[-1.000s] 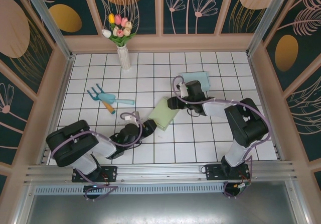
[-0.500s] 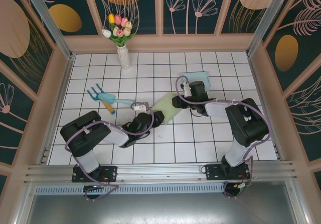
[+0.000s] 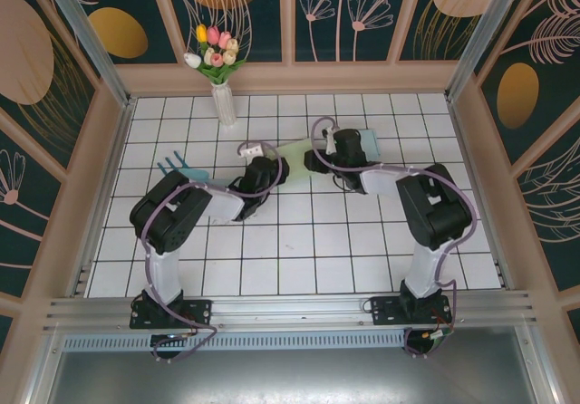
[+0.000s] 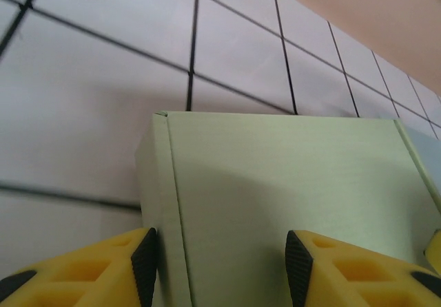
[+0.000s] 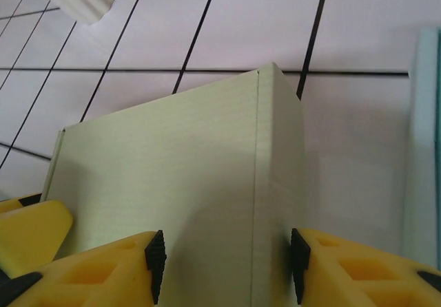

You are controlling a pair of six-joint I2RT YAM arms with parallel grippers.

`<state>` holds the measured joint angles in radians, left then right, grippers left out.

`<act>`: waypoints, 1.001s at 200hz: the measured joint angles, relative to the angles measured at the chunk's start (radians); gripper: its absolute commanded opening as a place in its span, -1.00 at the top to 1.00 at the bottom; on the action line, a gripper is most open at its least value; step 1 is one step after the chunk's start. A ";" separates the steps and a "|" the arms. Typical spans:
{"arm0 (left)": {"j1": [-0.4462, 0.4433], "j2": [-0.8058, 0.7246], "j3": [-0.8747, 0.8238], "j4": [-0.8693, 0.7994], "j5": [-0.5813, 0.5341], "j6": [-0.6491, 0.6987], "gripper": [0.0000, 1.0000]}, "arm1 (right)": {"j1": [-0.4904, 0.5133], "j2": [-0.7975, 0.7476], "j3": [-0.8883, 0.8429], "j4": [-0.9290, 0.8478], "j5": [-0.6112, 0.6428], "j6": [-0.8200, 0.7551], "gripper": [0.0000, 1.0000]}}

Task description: Fold the paper box

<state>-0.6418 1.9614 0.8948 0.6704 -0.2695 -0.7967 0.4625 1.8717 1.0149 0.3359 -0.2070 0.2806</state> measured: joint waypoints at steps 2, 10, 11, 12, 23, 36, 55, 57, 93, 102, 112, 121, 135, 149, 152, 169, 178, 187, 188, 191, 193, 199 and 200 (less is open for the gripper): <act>0.004 0.003 0.006 -0.003 0.000 0.004 -0.07 | 0.000 0.007 0.008 0.000 0.001 0.002 -0.07; 0.019 0.014 0.026 -0.008 0.000 0.018 -0.07 | 0.001 0.033 0.036 0.001 0.005 0.008 -0.08; 0.020 0.015 0.027 -0.008 0.000 0.019 -0.07 | 0.002 0.035 0.038 0.001 0.005 0.008 -0.08; 0.023 0.016 0.031 -0.010 0.000 0.021 -0.07 | 0.002 0.040 0.042 0.002 0.005 0.010 -0.08; 0.037 0.025 0.054 -0.027 0.000 0.040 -0.07 | 0.004 0.068 0.068 0.001 0.008 0.016 -0.09; 0.051 0.035 0.083 -0.046 -0.001 0.069 -0.08 | 0.008 0.098 0.089 -0.002 0.013 0.021 -0.10; 0.067 0.040 0.108 -0.055 0.002 0.105 -0.09 | 0.016 0.119 0.095 -0.002 0.023 0.033 -0.14; 0.068 0.041 0.109 -0.055 0.003 0.108 -0.09 | 0.017 0.120 0.095 -0.002 0.024 0.034 -0.14; 0.090 0.043 0.112 -0.078 0.016 0.139 -0.15 | 0.044 0.120 0.095 -0.002 0.049 0.045 -0.24; 0.095 0.043 0.112 -0.084 0.017 0.142 -0.19 | 0.050 0.120 0.095 -0.002 0.053 0.050 -0.27; 0.101 0.043 0.112 -0.091 0.015 0.143 -0.24 | 0.057 0.120 0.095 -0.002 0.057 0.052 -0.30; 0.105 0.043 0.112 -0.100 0.008 0.143 -0.27 | 0.061 0.118 0.093 -0.002 0.062 0.054 -0.33; 0.106 0.042 0.112 -0.111 -0.008 0.148 -0.39 | 0.063 0.114 0.089 -0.005 0.079 0.061 -0.36; 0.107 0.039 0.112 -0.125 -0.027 0.165 -0.91 | 0.063 0.101 0.082 -0.019 0.098 0.064 -0.38; 0.107 0.038 0.112 -0.127 -0.033 0.160 -0.96 | 0.063 0.098 0.080 -0.024 0.103 0.066 -0.38; 0.107 0.012 0.109 -0.157 -0.058 0.176 -0.97 | 0.064 0.056 0.054 -0.042 0.127 0.068 -0.39; 0.107 -0.018 0.100 -0.168 -0.073 0.185 -0.97 | 0.066 0.026 0.037 -0.053 0.140 0.070 -0.41; 0.107 -0.061 0.078 -0.167 -0.087 0.191 -0.97 | 0.069 -0.013 0.016 -0.061 0.155 0.070 -0.51; 0.107 -0.072 0.072 -0.167 -0.090 0.192 -0.97 | 0.070 -0.021 0.012 -0.064 0.159 0.071 -0.53; 0.107 -0.090 0.060 -0.166 -0.094 0.194 -0.97 | 0.072 -0.036 0.004 -0.065 0.167 0.070 -0.62; 0.107 -0.105 0.050 -0.166 -0.099 0.195 -0.97 | 0.074 -0.047 -0.002 -0.068 0.168 0.071 -0.80; 0.107 -0.146 0.024 -0.166 -0.109 0.199 -0.97 | 0.079 -0.079 -0.017 -0.076 0.182 0.069 -0.97; 0.107 -0.157 0.018 -0.166 -0.112 0.200 -0.97 | 0.081 -0.088 -0.020 -0.077 0.185 0.072 -0.98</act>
<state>-0.5346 1.8042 0.9127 0.5045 -0.3817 -0.5964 0.5438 1.7840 0.9947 0.2588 -0.0223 0.3531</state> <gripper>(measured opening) 0.985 0.784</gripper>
